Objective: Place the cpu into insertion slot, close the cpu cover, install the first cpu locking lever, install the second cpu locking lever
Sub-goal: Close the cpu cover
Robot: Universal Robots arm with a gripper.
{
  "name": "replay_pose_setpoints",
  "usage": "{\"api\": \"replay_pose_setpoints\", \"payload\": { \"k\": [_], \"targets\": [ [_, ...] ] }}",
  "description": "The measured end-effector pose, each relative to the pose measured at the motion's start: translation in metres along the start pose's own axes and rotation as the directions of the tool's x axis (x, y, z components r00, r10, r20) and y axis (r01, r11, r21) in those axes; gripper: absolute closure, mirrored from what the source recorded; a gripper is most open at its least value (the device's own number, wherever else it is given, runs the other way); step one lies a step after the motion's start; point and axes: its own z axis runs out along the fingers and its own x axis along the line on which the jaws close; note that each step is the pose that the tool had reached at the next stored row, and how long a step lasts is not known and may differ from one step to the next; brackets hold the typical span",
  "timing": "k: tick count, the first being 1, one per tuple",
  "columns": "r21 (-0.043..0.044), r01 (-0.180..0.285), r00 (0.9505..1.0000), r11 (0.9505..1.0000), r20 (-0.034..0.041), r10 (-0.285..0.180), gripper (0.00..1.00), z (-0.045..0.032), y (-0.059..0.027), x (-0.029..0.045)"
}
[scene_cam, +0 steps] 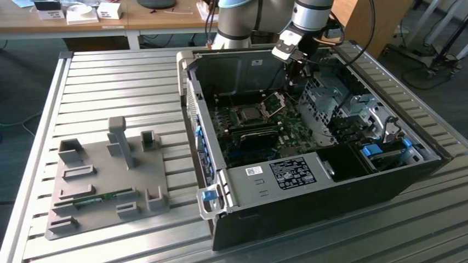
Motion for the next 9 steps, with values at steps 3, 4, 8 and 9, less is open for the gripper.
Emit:
{"api": "replay_pose_setpoints", "payload": {
  "k": [3, 4, 8, 9],
  "targets": [
    [0.0000, 0.000, 1.0000, 1.0000, -0.0003, 0.000, 0.90, 0.0000, 0.0000, 0.0000],
    [0.0000, 0.000, 1.0000, 1.0000, -0.0004, 0.000, 0.90, 0.0000, 0.0000, 0.0000],
    [0.0129, 0.000, 1.0000, 0.9999, -0.0004, 0.000, 0.90, 0.0004, 0.0005, 0.0000],
    [0.0253, 0.001, 1.0000, 0.9997, -0.0002, -0.001, 0.90, 0.0007, 0.0009, 0.0000]
  ]
}}
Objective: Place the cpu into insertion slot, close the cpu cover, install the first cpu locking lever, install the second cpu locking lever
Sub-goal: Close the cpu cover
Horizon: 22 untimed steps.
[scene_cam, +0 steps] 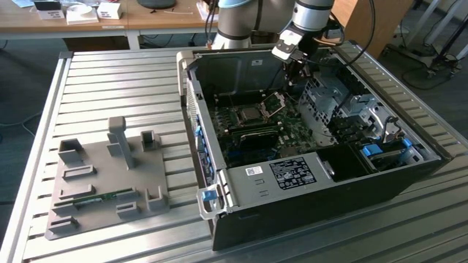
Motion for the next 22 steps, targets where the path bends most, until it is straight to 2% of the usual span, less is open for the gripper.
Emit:
{"api": "replay_pose_setpoints", "payload": {
  "k": [1, 2, 5, 6, 8, 22],
  "targets": [
    [0.0146, 0.000, 1.0000, 0.9999, 0.0002, 0.000, 0.90, 0.0002, 0.0005, 0.0000],
    [0.0252, 0.001, 1.0000, 0.9997, 0.0003, -0.001, 0.90, 0.0002, 0.0007, 0.0000],
    [0.0259, 0.001, 1.0000, 0.9997, 0.0002, -0.001, 0.90, 0.0002, 0.0007, 0.0000],
    [0.0260, 0.001, 1.0000, 0.9997, -0.0027, -0.001, 0.90, 0.0003, 0.0008, 0.0000],
    [0.0273, 0.001, 0.9999, 0.9996, -0.0163, 0.000, 0.90, 0.0004, 0.0011, 0.0000],
    [0.0274, 0.001, 0.9999, 0.9996, -0.0169, 0.000, 0.90, 0.0019, 0.0050, 0.0000]
  ]
}}
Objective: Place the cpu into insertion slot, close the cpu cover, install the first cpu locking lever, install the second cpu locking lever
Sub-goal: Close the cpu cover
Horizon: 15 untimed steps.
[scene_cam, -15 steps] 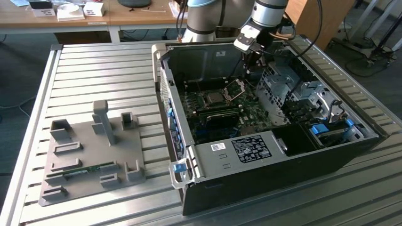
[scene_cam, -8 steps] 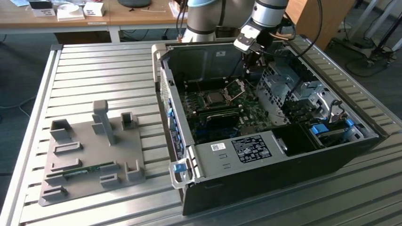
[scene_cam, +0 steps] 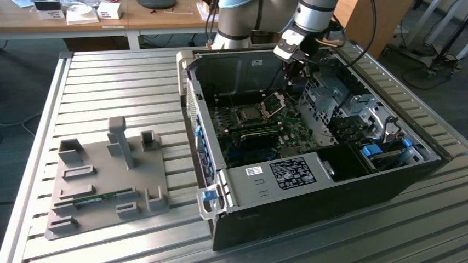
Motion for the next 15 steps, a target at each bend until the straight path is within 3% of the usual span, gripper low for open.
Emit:
{"api": "replay_pose_setpoints", "payload": {
  "k": [15],
  "targets": [
    [-0.0018, 0.001, 1.0000, 1.0000, 0.0003, -0.001, 0.90, 0.0066, 0.0017, 0.0001]
  ]
}}
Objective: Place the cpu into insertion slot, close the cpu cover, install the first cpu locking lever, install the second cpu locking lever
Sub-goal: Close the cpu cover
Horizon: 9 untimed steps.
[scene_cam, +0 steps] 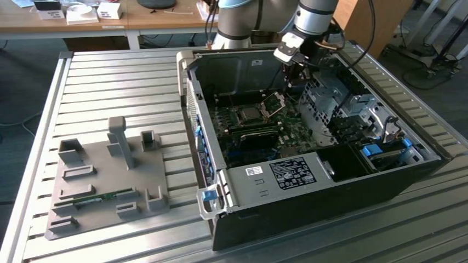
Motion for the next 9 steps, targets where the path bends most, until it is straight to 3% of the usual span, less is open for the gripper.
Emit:
{"api": "replay_pose_setpoints", "payload": {
  "k": [9],
  "targets": [
    [-0.0063, 0.012, 0.9999, 0.9999, 0.0015, -0.012, 0.90, 0.0074, 0.0000, 0.0001]
  ]
}}
